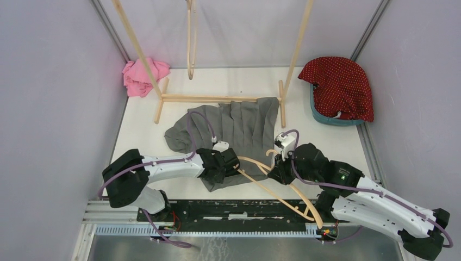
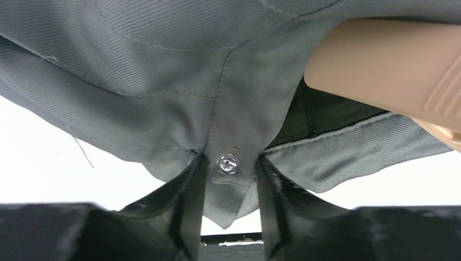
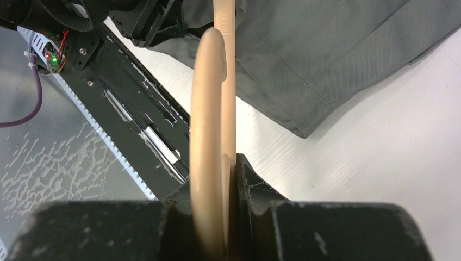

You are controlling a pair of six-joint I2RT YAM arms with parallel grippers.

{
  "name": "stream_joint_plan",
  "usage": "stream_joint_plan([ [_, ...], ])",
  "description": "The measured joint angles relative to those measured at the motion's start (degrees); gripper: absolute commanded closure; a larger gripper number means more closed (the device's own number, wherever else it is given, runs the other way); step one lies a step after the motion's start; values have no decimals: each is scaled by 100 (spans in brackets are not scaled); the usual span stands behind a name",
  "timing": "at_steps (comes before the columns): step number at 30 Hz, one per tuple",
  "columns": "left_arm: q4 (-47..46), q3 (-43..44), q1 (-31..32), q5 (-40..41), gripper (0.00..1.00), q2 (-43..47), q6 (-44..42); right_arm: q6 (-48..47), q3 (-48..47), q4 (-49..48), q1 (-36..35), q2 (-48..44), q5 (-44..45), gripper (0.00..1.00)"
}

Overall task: Place the skirt on the hanger
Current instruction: Hang the skirt on the hanger.

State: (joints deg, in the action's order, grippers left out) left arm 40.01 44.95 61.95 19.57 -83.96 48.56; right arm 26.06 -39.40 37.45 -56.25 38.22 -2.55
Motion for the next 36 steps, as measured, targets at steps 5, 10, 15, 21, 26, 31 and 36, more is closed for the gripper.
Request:
stream_joint_plan([
  [5,-11,0,7,46,72,68,2,0,0,72,0,-2,-22,99],
  [10,20,7,7,55,75,142,2,0,0,125,0,-15,-44,99],
  [15,109,72,7,59,78,256,2,2,0,136,0,-46,-63,99],
  [21,199,122,7,195,97,527,2,4,0,179,0,-44,-184,99],
  [26,297,240,2,308,97,546,0,4,2,195,0,-35,-323,99],
  [31,396,680,-103,306,97,529,-9,-44,0,208,0,66,-568,99],
  [36,433,1279,-181,289,97,400,-87,-149,0,205,-2,273,-767,99],
])
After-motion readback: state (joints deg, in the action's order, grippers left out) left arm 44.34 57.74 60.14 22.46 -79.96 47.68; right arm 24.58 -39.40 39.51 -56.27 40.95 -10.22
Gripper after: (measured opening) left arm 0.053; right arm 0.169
